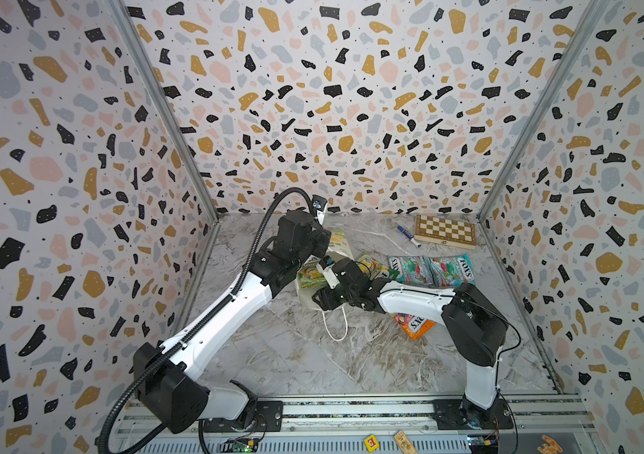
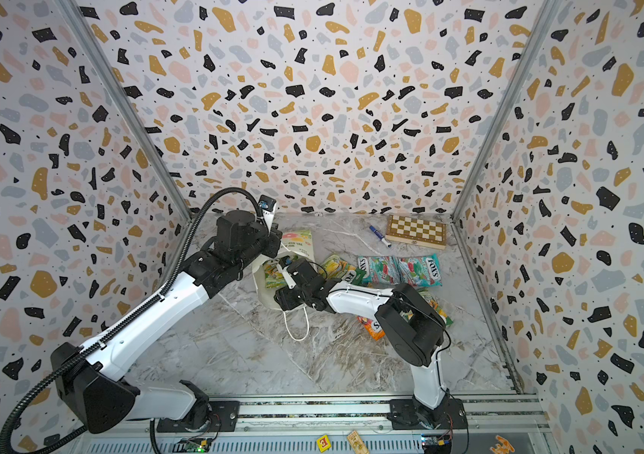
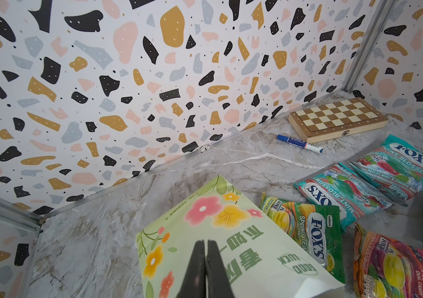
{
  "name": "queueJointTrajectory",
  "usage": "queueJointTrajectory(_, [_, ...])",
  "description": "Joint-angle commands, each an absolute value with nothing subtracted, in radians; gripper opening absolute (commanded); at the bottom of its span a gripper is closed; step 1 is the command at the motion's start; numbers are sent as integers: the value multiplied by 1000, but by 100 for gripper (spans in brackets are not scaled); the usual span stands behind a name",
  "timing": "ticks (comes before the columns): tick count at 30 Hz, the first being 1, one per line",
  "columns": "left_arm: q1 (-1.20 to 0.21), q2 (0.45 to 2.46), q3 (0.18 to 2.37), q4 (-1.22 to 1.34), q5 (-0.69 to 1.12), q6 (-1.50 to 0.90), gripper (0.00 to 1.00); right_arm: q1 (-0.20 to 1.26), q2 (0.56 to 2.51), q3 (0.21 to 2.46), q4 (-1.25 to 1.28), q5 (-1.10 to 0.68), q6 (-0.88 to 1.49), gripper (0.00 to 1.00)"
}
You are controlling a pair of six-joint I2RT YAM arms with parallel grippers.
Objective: Take the snacks out of the paper bag
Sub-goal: Rotate the paper bag to distract.
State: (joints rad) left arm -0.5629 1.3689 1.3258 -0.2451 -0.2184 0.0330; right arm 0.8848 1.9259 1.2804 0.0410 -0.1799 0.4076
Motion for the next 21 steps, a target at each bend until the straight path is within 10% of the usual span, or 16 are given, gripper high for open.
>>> queueJointTrajectory(1, [-558,1341,1318,-191,-219,26,0,863,1929,1285,103,-239,581,65])
queueJointTrajectory(21, [-557,1336,1317,-185,-200,18,0,828,2030,1251,329,-235,1084,66])
